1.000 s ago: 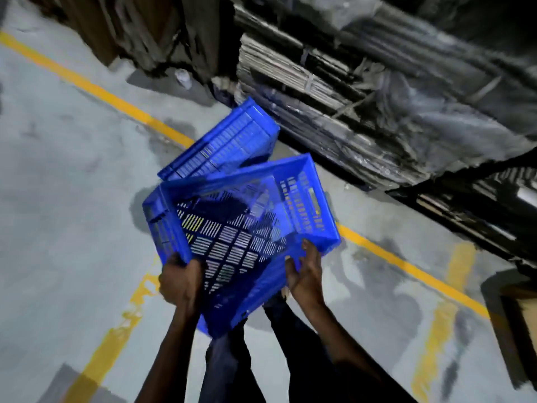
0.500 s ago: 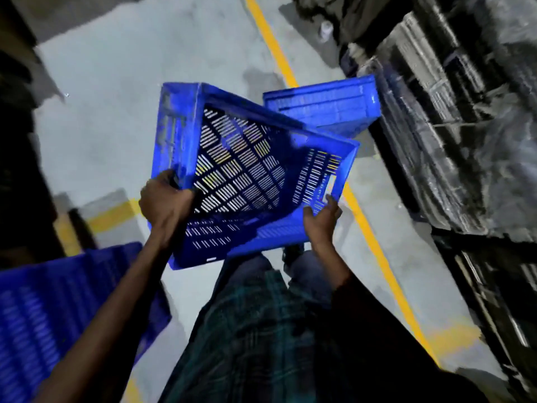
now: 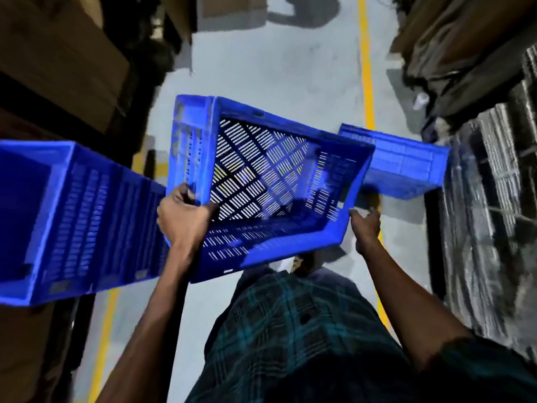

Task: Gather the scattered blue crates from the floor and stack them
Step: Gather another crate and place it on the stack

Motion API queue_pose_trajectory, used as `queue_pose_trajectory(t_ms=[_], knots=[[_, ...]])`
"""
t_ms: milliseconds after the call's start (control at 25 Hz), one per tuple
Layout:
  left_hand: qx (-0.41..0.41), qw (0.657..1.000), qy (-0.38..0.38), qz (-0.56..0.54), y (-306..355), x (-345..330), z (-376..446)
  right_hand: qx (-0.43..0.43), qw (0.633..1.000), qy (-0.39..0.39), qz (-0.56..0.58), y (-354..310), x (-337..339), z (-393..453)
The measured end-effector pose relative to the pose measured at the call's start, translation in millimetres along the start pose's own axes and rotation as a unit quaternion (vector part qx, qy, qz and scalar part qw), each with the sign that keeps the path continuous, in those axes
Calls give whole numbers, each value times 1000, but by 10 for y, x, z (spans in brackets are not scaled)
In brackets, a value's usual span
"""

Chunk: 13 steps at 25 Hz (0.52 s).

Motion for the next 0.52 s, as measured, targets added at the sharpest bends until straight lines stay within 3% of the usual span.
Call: queue_pose_trajectory(t_ms=[320,400,520], knots=[[47,984,39,-167,-839,1014,-707,27,992,-110,-56,103,-685,-287],[51,981,61,-179,-1158,1227,-929,11,987,-145,-64,242,-803,-427],[87,971,119,-187,-1617,1554,-1251,59,976,-190,-88,499,-878,-757]])
Point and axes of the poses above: each hand's wrist, its own z-axis towards the middle knuckle, its own x-axis out of the back of the hand, y = z × x, the point moved 2 cm from there along z, towards the middle knuckle, and after that the axes turned 3 degrees about x, right-handed, at the moved point
